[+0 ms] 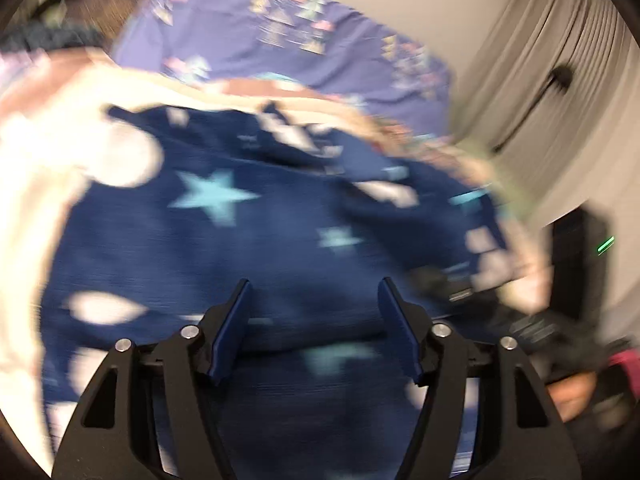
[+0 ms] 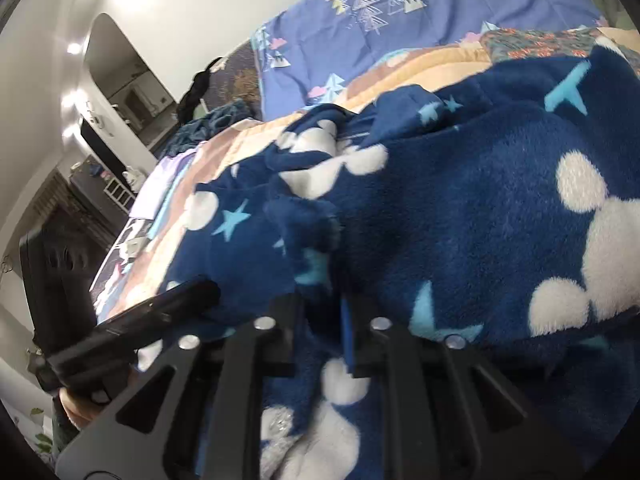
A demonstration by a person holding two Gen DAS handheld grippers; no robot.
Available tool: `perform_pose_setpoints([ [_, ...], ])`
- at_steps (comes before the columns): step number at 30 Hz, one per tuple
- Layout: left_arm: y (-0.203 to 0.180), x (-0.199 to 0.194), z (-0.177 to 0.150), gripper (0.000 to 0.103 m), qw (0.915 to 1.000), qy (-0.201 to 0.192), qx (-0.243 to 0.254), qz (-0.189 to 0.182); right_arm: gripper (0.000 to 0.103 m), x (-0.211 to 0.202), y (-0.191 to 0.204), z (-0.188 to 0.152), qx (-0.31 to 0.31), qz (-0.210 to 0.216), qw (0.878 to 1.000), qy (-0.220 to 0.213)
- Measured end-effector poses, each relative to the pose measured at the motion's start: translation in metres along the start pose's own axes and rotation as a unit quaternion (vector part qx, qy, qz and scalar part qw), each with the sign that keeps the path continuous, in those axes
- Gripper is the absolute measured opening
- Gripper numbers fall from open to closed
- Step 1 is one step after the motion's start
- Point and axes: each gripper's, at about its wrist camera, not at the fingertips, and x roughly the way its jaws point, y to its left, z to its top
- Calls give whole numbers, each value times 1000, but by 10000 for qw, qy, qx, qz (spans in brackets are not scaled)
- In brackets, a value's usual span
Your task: Fold small clothes
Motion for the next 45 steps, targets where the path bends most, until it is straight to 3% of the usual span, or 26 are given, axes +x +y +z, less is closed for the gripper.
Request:
perform_pose_setpoints([
  [1,-4,3,1,85,9998,75,-66,-162,23,2,2,-4,-36,25,10000,-12],
  [4,-23,19,9,92,9969,320,-170,-701,24,-5,-3,-15,-279,13,9996,-41],
  [6,-32,35,13,95,9954,490,-214,-801,24,-14,-5,-20,-365,28,9993,-39],
  [9,-37,60,14,94,9942,706,-464,-671,24,-26,-13,-28,-332,145,9993,-66],
  [11,-41,71,15,68,9944,709,-510,-603,25,-34,-23,-31,-216,208,9995,-91],
  [12,-46,74,16,34,9951,744,-379,-527,26,-36,-28,-31,-138,172,9997,-134],
  [13,-51,77,19,10,9954,790,-251,-482,29,-40,-35,-31,-31,116,9997,-198],
  [16,-64,59,36,10,9977,512,133,-435,32,-53,-63,-32,606,-191,9970,-434],
  [19,-86,14,62,11,9971,-106,711,-269,25,-53,-84,-35,1048,-365,9933,-314],
  [22,-92,-29,80,11,9926,-589,1060,-71,26,-51,-83,-36,996,-449,9936,-294],
  [26,-68,-71,82,13,9824,-1008,1427,662,31,-50,-80,-38,846,-521,9947,-280],
  [29,-25,-70,72,16,9830,-890,1174,1093,32,-47,-80,-37,840,-520,9948,-265],
  [32,36,-37,55,22,9820,-375,710,1711,35,-42,-75,-35,787,-543,9951,-246],
  [35,69,-17,41,42,9739,-25,488,2218,37,-41,-71,-36,722,-566,9955,-240],
  [36,74,-19,36,48,9729,-73,419,2275,37,-40,-71,-36,710,-566,9956,-237],
  [40,61,-46,41,48,9709,-601,504,2263,39,-37,-67,-35,682,-569,9958,-222],
  [43,36,-62,44,48,9763,-902,614,1869,39,-36,-66,-35,639,-621,9958,-216],
  [45,19,-55,43,48,9811,-829,773,1567,34,-38,-60,-36,597,-842,9945,-170],
])
